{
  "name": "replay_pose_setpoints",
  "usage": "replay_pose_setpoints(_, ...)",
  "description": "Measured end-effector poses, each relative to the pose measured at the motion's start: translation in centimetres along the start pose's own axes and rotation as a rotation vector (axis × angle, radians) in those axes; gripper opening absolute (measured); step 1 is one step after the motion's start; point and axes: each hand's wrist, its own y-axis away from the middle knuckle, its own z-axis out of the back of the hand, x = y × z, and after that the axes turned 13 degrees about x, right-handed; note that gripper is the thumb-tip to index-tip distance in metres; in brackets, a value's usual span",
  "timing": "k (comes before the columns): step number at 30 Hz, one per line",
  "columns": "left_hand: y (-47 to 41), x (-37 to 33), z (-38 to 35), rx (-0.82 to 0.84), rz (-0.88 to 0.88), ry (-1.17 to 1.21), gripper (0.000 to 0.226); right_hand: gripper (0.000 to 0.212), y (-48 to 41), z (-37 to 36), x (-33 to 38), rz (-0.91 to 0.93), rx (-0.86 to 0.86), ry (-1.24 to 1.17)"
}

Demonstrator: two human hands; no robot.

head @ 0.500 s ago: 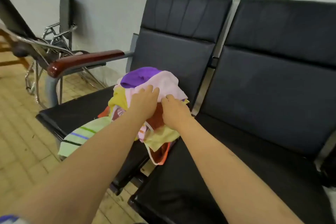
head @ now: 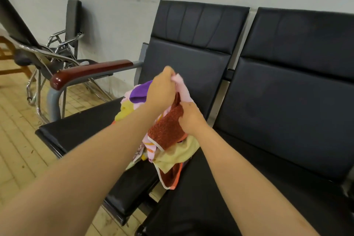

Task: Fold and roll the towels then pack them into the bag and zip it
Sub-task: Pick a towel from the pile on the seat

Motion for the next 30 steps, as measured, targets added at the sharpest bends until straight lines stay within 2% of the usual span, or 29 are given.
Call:
replay_pose_setpoints(4, -1.8, -6.9, 3.2, 0.002, -0.256, 0.068, 0.014, 0.076, 2.0, 4.5, -0.6, -0.015, -0.059, -0.171)
replay_pose_setpoints(8, -2.0, -13.3, 5.0, 0.049, -0.435, 0.087, 0.010, 0.074, 4.7, 8.5, -1.2, 0.025, -0.118, -0.147)
replay_pose_setpoints(10, -1.5, -16.0, 5.2, 0.045, -0.506, 0.111, 0.011, 0.084, 5.7, 9.9, -1.2, 0.071, -0.165, -0.206)
replay_pose_setpoints(12, -0.8, -18.6, 4.9, 0.047, -0.577, 0.118, 0.012, 0.102, 6.6, 11.0, -0.9, 0.075, -0.292, -0.353)
replay_pose_setpoints(14, 0.1, -20.9, 4.7, 0.051, -0.647, 0.140, 0.012, 0.108, 7.8, 12.4, -0.6, 0.059, -0.468, -0.497)
replay_pose_setpoints(19, 1.5, -23.7, 5.0, -0.064, -0.754, 0.164, 0.012, 0.069, 12.4, 16.4, -0.5, 0.143, -0.793, -0.584)
replay_pose_setpoints(21, 2.1, -22.3, 4.6, -0.095, -0.806, 0.090, 0.021, 0.061, 14.1, 17.6, -0.5, 0.144, -0.847, -0.647)
replay_pose_setpoints(23, 3.1, -19.1, 3.3, -0.136, -0.849, -0.084, 0.039, 0.047, 15.5, 18.1, -1.0, 0.138, -0.850, -0.696)
replay_pose_setpoints(25, 4.6, -14.5, 1.0, -0.097, -0.763, -0.279, 0.061, 0.035, 16.4, 17.8, -1.9, 0.033, -0.814, -0.705)
replay_pose_setpoints(28, 7.8, -8.4, -3.5, 0.230, -0.335, -0.514, 0.085, 0.028, 17.0, 15.8, -3.1, -0.130, -0.733, -0.721)
replay_pose_setpoints(30, 9.9, -5.7, -6.5, 0.423, -0.127, -0.736, 0.093, 0.019, 16.9, 14.4, -3.7, -0.170, -0.692, -0.816)
